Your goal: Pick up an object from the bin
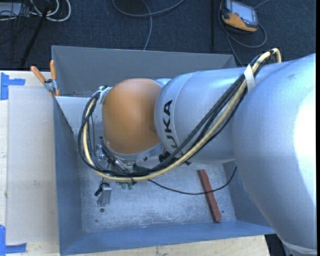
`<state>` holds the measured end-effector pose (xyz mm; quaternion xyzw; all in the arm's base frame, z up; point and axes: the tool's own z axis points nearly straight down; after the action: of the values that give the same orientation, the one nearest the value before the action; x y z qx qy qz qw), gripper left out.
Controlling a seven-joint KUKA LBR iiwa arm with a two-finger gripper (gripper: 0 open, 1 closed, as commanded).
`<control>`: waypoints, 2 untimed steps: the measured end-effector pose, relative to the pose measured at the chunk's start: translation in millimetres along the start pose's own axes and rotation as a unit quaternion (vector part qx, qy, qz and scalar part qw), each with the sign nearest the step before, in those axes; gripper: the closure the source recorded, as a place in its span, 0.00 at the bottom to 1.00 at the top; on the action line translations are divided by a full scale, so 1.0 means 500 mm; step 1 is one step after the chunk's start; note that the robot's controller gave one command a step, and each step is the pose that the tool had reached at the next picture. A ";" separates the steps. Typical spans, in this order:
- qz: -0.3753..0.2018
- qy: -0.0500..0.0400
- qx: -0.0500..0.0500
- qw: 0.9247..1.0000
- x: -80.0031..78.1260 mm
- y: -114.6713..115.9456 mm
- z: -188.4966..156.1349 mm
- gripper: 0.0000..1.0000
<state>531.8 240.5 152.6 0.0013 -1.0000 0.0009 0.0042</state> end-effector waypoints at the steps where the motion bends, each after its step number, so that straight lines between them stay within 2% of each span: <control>1: 0.029 -0.006 0.000 1.000 -0.116 -0.127 0.024 0.00; 2: -0.004 -0.002 0.000 1.000 -0.100 -0.271 0.163 0.00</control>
Offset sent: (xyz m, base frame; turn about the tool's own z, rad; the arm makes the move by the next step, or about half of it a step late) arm 0.0554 -0.0586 -0.0110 0.0507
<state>581.6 104.8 70.7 0.0057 -1.0000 0.0005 0.0020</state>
